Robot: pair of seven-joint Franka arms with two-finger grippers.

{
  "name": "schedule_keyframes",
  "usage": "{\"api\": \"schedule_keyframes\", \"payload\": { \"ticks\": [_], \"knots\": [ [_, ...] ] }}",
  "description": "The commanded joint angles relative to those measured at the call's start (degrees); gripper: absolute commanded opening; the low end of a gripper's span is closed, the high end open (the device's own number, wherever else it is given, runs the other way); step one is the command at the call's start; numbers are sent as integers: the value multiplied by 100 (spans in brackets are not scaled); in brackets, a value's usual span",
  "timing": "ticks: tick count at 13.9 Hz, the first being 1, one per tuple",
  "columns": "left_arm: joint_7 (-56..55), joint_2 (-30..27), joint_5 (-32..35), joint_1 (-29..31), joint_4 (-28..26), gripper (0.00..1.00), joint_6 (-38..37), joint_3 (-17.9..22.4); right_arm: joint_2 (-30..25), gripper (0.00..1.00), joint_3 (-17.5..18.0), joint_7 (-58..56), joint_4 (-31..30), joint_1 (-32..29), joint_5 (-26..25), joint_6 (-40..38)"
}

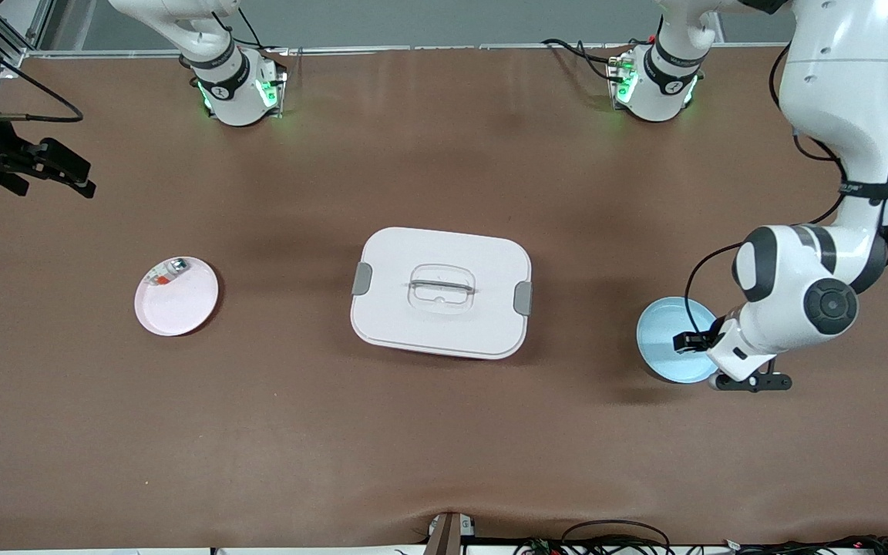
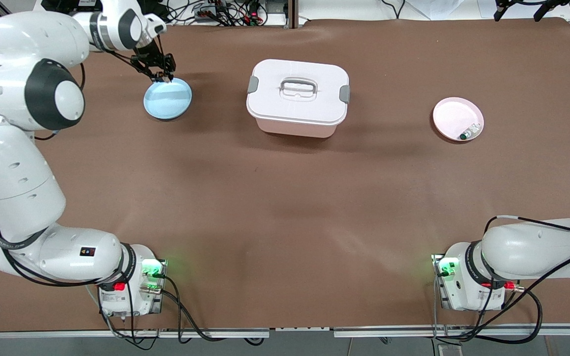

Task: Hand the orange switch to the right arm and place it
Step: 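Close the left gripper on the orange switch and lift it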

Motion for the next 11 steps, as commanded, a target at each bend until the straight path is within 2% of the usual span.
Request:
{"api": "schedule_keyframes", "payload": {
  "ticks": [1,3,5,8,11],
  "knots": [
    [-708,-526,-171,-46,-46,31,-586,-96,-74,100,28,-129,-73,-162,201,58],
    [-1560,-729,-189,-37,295,31,-1236,-333,-74,100,28,-129,-81,-285,438,32],
    [-2412,-730,-207,-46,778,33,-1738,-614,-74,100,28,-129,-99,-303,456,23],
    [-3512,-791,-215,-20,1174,34,-1960,-1028,-83,100,37,-111,-99,-286,448,5],
    [-4321,-879,-241,-28,1237,34,-1951,-1265,-83,100,37,-120,-99,-286,386,-4]
  ]
}}
